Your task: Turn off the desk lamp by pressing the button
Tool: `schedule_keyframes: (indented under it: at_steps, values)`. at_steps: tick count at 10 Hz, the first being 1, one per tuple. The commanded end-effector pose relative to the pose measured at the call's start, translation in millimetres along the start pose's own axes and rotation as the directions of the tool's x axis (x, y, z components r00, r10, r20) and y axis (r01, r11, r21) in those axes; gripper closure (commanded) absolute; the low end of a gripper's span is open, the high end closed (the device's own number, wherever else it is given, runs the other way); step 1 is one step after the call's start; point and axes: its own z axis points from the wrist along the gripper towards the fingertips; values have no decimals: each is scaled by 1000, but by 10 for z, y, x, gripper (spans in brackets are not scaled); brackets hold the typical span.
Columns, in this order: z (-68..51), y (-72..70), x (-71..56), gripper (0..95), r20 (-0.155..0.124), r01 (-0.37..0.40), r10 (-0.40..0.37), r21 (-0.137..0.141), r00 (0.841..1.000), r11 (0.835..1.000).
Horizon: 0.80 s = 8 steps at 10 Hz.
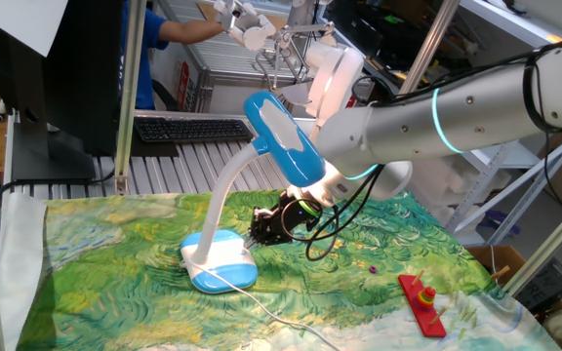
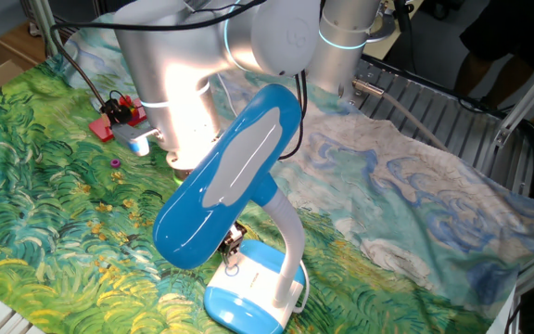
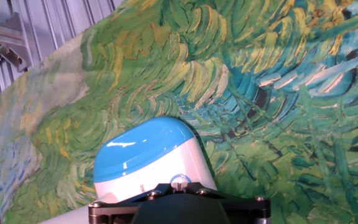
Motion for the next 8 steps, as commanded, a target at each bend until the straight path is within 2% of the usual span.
schedule_keyframes:
  at_steps: [1,8]
  values:
    - [12,6,-4,950,0,0,0,1,1000,1000]
    - [68,23,-12,950,3,-5,5,4,1000,1000]
